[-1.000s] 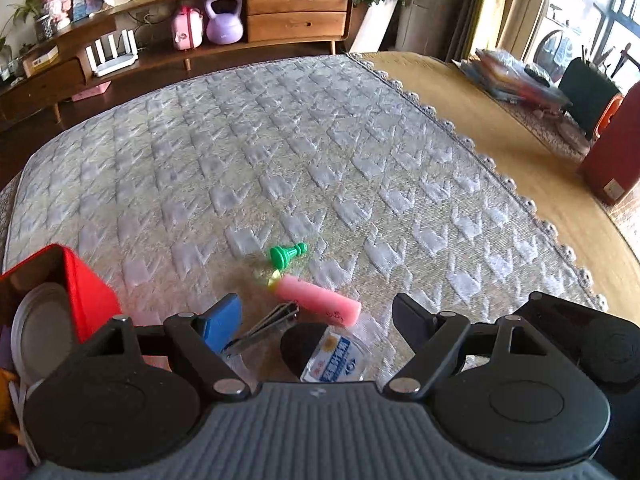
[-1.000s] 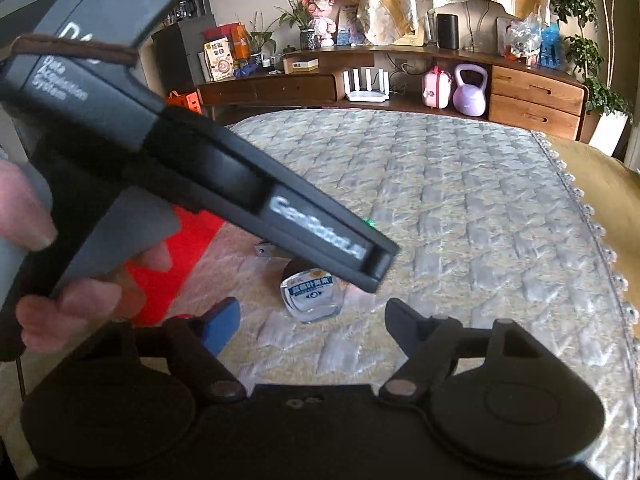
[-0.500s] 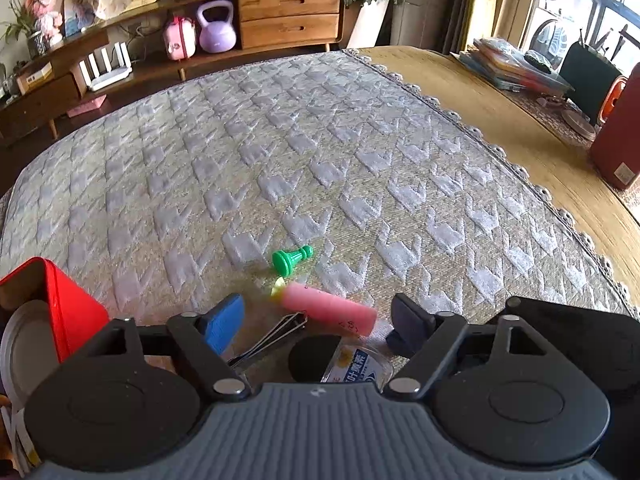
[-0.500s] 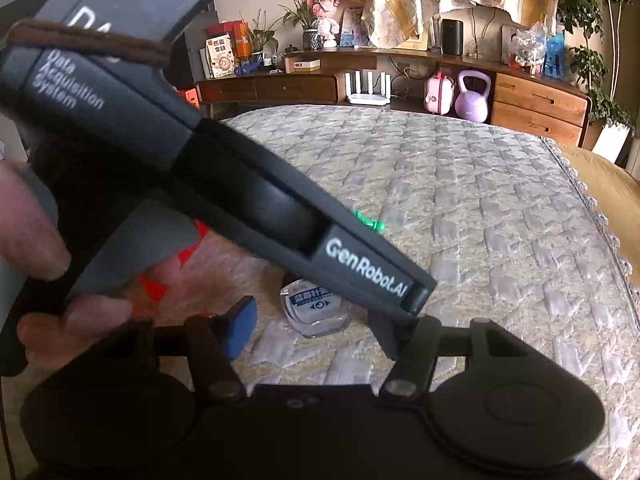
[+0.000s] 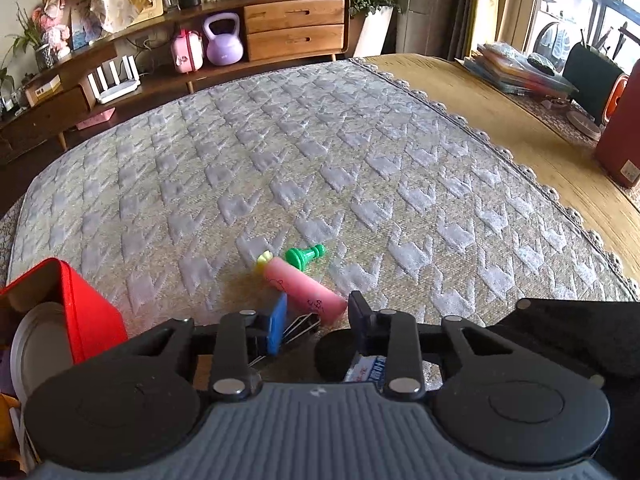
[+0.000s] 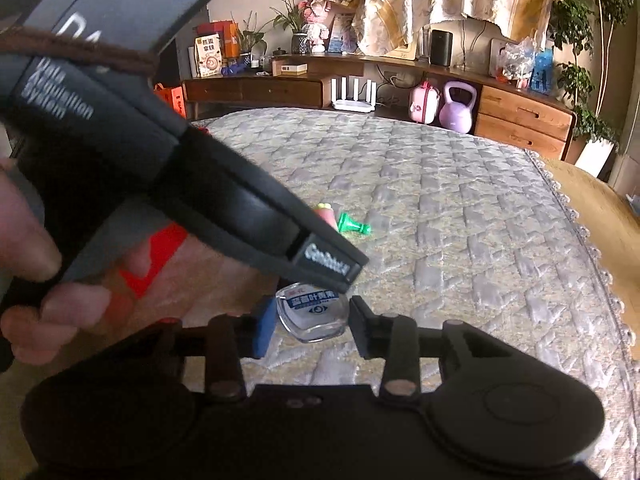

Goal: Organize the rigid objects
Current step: 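Grasp the pink tube with the left tool while the right tool grasps the clear tape roll, then carry the pink tube and clear tape roll down into the red box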

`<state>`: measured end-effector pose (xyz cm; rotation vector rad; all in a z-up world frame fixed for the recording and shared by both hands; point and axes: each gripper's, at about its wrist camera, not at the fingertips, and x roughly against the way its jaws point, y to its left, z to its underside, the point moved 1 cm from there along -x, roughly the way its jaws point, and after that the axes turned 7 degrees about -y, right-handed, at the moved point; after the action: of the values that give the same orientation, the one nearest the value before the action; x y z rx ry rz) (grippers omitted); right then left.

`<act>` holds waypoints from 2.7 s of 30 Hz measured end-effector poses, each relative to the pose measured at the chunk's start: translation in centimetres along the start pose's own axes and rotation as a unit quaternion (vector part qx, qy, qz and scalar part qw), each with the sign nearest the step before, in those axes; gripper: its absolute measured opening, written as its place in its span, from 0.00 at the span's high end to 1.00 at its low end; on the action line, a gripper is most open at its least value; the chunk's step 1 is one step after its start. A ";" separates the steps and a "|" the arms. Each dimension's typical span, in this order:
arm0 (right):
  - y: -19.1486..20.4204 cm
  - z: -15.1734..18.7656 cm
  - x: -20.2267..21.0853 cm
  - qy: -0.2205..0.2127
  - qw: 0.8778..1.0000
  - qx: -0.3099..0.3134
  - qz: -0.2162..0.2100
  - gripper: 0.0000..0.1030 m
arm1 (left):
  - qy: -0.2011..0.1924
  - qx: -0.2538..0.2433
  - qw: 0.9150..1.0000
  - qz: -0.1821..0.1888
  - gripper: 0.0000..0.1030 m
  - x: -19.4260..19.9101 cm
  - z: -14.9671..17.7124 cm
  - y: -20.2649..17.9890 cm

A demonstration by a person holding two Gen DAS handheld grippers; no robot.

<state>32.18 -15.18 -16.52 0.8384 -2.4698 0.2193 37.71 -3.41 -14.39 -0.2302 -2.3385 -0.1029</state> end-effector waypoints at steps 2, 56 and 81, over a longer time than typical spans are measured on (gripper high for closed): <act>-0.3 0.1 0.3 0.002 1.000 0.001 -0.001 0.64 | 0.007 0.017 1.000 0.001 0.68 -0.1 -0.1 0.5; 2.4 -4.5 10.2 -0.030 1.000 -0.002 0.006 0.63 | -0.047 0.095 0.993 -0.052 0.85 14.2 0.5 5.1; 11.4 -8.8 5.5 -0.021 0.999 0.033 -0.030 0.63 | -0.038 0.131 0.987 -0.087 0.85 20.1 8.4 13.4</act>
<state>25.25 -6.28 -6.02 0.9517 -2.4839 0.2672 20.63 13.62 -5.85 0.1016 -2.4152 0.1309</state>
